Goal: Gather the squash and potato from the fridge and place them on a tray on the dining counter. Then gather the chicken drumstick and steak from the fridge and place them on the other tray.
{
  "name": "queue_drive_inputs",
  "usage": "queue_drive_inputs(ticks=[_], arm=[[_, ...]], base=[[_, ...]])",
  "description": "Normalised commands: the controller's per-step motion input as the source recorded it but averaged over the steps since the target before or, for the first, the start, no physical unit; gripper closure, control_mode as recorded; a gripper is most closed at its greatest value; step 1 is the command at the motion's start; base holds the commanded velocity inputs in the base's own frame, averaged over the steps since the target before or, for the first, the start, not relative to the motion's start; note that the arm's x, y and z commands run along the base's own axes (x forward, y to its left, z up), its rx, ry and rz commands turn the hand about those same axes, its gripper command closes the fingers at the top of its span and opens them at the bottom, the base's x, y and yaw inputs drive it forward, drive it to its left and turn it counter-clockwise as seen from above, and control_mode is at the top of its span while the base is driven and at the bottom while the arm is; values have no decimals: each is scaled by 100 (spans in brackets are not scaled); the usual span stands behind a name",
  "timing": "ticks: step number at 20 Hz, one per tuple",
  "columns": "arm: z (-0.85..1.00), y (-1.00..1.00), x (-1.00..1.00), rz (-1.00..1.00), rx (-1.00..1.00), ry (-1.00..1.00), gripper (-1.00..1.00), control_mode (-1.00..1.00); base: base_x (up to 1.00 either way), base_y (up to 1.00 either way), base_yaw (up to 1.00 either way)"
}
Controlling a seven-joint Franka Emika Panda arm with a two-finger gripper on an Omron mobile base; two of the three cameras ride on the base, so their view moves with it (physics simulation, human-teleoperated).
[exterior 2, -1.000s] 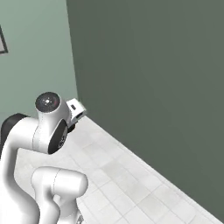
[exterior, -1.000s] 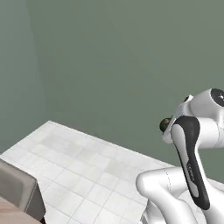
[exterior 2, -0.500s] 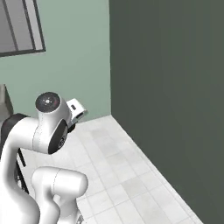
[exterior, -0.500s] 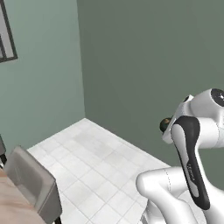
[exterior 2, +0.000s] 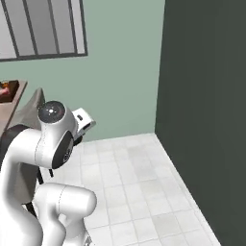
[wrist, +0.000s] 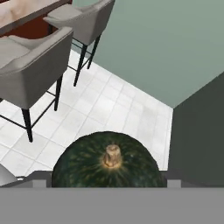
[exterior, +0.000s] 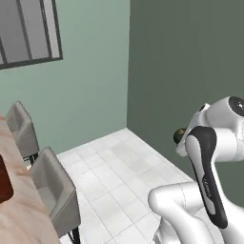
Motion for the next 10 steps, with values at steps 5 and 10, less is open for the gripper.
queue_drive_inputs(ticks=[5, 10], arm=[[0, 0, 0, 0, 0, 0, 100, 100], [0, 0, 0, 0, 0, 0, 100, 100]], base=[[14, -44, 39], [12, -47, 39]])
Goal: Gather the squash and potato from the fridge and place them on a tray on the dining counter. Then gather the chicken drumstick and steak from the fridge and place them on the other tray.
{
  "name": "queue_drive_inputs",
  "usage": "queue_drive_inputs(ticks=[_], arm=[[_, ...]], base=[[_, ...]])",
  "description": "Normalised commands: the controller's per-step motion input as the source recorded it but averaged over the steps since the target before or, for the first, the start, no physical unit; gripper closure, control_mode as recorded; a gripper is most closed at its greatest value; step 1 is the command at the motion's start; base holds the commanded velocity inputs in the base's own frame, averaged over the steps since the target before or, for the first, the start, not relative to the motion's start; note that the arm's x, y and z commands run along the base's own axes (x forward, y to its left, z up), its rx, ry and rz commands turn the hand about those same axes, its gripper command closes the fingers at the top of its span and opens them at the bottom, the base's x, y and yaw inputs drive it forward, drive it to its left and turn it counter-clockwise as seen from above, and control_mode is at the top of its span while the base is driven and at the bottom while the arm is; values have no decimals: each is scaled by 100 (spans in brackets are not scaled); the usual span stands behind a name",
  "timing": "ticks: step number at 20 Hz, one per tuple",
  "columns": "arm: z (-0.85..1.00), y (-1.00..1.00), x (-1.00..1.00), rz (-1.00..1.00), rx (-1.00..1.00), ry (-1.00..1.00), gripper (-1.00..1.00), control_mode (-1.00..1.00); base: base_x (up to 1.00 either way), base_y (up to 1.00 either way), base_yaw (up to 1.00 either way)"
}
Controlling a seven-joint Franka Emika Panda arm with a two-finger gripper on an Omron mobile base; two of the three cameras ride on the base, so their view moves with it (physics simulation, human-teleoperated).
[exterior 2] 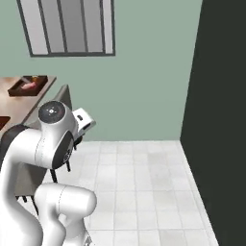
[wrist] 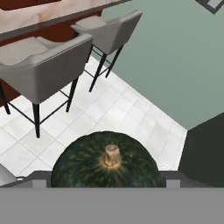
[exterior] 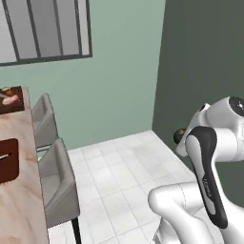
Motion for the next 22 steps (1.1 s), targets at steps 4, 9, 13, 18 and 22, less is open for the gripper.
queue_drive_inputs(ticks=[4, 9, 13, 18, 22], arm=[[0, 0, 0, 0, 0, 0, 100, 100], [0, 0, 0, 0, 0, 0, 100, 100], [0, 0, 0, 0, 0, 0, 100, 100], [0, 0, 0, 0, 0, 0, 100, 100], [0, 0, 0, 0, 0, 0, 100, 100]], base=[[10, -42, 40], [18, -48, 41], [32, -51, 41], [36, -51, 40], [34, -35, 40]])
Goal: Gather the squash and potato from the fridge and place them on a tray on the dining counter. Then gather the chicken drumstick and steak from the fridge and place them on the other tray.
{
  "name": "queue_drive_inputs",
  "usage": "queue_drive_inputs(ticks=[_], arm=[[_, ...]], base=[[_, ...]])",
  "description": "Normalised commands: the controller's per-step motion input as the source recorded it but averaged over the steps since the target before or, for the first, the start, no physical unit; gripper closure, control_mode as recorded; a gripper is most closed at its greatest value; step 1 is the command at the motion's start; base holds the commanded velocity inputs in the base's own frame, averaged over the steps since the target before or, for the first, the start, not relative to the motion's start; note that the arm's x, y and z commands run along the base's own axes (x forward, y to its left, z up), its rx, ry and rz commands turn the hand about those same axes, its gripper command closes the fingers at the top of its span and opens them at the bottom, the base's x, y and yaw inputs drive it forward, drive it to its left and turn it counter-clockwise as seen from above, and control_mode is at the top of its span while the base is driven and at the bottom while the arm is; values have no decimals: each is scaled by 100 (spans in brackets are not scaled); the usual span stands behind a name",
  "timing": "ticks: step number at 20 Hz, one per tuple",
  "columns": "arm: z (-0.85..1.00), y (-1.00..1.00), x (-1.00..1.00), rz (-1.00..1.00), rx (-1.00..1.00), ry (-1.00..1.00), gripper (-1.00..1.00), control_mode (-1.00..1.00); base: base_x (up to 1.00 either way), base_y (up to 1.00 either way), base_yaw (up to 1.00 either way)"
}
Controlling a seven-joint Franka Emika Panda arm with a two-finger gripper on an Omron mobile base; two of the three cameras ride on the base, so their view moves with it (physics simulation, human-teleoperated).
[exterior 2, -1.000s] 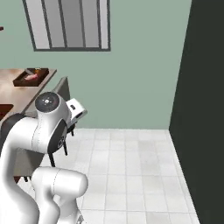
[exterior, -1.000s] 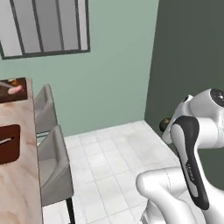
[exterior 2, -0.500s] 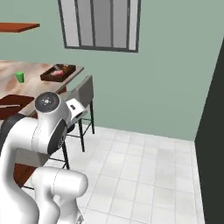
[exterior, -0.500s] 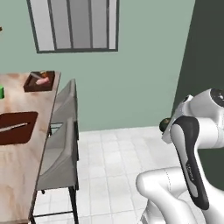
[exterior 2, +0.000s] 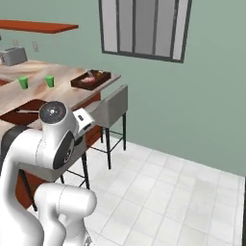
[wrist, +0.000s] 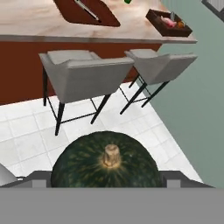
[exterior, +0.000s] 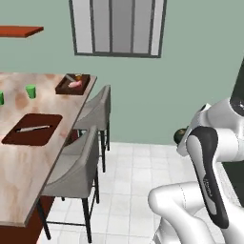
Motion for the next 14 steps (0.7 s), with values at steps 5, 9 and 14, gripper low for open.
queue_drive_inputs(ticks=[5, 9, 14], arm=[[0, 0, 0, 0, 0, 0, 100, 100], [0, 0, 0, 0, 0, 0, 100, 100], [0, 0, 0, 0, 0, 0, 100, 100]], base=[[42, -37, 40], [44, -54, 39], [37, -61, 39]])
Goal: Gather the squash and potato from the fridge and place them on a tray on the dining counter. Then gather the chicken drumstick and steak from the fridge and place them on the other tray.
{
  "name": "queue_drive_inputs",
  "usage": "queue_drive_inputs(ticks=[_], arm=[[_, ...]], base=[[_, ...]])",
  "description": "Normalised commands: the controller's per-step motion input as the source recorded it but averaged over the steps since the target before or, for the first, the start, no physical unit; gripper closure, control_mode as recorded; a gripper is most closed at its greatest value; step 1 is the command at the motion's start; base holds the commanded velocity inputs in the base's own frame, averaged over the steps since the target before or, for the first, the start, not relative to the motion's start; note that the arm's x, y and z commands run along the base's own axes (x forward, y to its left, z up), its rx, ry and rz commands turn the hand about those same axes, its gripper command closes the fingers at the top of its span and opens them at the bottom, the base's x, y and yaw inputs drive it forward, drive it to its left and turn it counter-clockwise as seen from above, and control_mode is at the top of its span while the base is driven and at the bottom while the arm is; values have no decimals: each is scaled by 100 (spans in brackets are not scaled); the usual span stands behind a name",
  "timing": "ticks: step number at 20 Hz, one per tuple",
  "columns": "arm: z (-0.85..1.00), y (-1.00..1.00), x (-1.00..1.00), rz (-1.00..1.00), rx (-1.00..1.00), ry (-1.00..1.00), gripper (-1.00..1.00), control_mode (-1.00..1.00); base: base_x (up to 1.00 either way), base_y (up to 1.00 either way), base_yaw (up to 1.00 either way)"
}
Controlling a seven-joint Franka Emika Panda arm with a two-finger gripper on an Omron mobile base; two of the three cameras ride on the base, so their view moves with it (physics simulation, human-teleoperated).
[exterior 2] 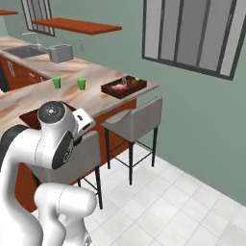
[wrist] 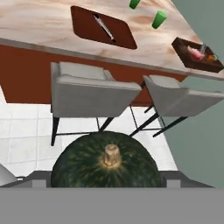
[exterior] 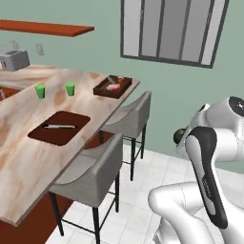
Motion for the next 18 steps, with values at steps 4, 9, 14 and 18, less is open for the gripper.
queue_drive_inputs(ticks=[4, 9, 14, 18], arm=[[0, 0, 0, 0, 0, 0, 100, 100], [0, 0, 0, 0, 0, 0, 100, 100], [0, 0, 0, 0, 0, 0, 100, 100], [0, 0, 0, 0, 0, 0, 100, 100]], base=[[28, -66, 38], [26, -60, 37], [25, -53, 36], [19, -55, 35]])
